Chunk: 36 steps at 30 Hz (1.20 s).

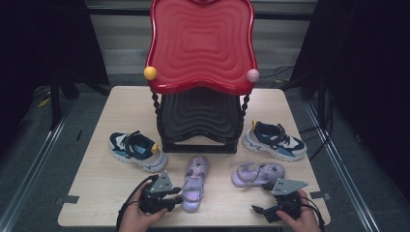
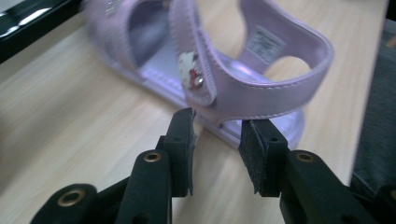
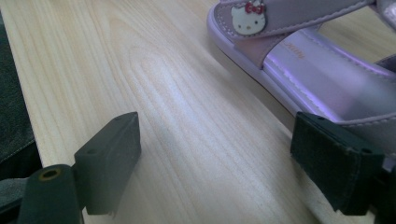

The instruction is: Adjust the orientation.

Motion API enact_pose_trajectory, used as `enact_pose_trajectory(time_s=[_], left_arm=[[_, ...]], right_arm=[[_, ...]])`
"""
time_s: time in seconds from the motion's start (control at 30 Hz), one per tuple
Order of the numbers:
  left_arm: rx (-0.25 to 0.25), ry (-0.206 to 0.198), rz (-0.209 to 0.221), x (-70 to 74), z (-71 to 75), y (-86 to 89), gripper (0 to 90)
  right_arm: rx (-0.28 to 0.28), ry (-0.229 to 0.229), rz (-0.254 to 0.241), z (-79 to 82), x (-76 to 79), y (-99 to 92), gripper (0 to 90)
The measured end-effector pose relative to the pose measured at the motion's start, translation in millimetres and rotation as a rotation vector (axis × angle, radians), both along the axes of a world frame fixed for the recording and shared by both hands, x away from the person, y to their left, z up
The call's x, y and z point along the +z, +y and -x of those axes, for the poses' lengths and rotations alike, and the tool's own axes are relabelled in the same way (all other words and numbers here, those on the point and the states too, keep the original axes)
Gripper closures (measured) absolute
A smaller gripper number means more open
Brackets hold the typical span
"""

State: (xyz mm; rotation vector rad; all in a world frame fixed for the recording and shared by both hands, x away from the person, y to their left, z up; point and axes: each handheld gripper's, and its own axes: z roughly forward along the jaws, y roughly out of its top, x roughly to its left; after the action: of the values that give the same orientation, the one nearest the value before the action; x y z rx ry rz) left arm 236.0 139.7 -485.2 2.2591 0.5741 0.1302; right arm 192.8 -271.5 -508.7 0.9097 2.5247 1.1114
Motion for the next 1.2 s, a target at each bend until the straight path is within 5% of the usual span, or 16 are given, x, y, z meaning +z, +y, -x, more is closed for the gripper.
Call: enact_pose_trajectory(time_s=[0.2, 0.43, 0.83, 0.97, 1.2], left_arm=[[0.083, -0.047, -0.021, -0.8, -12.0, 20.6, 70.4], [0.105, -0.04, 0.012, -6.1, -18.5, 29.4, 72.7], [0.186, -0.027, 0.058, -8.2, -18.7, 42.5, 57.1], [0.184, 0.006, 0.085, -7.0, -10.9, 49.8, 54.0], [0.125, 0.028, 0.054, -13.0, 0.6, 49.7, 41.6]], right_arm=[[0.0, 0.0, 0.0, 0.0, 0.0, 0.0, 15.6], [0.0, -0.001, 0.0, -0.1, 0.0, 0.0, 15.6], [0.0, 0.0, 0.0, 0.0, 0.0, 0.0, 15.6], [0.0, 0.0, 0.0, 0.0, 0.0, 0.0, 15.6], [0.0, 0.001, 0.0, 0.0, 0.0, 0.0, 15.6]])
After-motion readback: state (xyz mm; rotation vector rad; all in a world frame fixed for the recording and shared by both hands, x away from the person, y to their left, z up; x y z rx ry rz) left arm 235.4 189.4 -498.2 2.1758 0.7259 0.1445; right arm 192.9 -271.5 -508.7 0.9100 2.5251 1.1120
